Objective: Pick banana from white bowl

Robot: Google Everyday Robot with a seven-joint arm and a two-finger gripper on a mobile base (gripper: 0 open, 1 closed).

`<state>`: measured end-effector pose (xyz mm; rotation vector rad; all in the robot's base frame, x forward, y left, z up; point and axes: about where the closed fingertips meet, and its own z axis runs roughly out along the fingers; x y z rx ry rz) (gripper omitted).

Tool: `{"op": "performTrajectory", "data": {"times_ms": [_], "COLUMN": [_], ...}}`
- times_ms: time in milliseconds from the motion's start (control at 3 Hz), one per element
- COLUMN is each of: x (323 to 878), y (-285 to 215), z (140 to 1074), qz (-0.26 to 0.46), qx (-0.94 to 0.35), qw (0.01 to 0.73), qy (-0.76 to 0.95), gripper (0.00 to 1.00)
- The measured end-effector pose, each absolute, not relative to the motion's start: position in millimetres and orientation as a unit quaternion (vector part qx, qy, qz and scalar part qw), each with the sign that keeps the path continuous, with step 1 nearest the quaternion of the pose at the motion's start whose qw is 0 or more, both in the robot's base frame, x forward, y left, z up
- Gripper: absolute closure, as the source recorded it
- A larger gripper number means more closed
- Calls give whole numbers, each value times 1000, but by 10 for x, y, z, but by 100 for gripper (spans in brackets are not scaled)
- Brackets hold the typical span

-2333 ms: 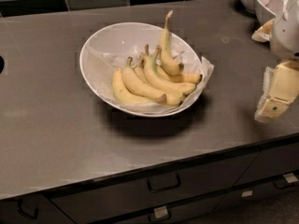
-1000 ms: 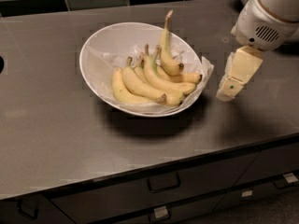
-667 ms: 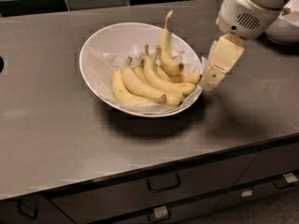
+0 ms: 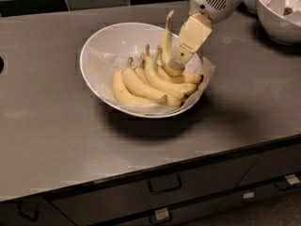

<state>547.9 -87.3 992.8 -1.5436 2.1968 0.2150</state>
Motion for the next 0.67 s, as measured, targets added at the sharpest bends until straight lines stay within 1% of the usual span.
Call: {"op": "performTrajectory", "data": {"times_ms": [333,667], "x": [5607,5706], "y": [-723,-648], "z": [9850,9709], "qz": [118,137], "qx": [-531,-493], "qw": [247,263], "qy": [802,818], "gripper": [0,0]}}
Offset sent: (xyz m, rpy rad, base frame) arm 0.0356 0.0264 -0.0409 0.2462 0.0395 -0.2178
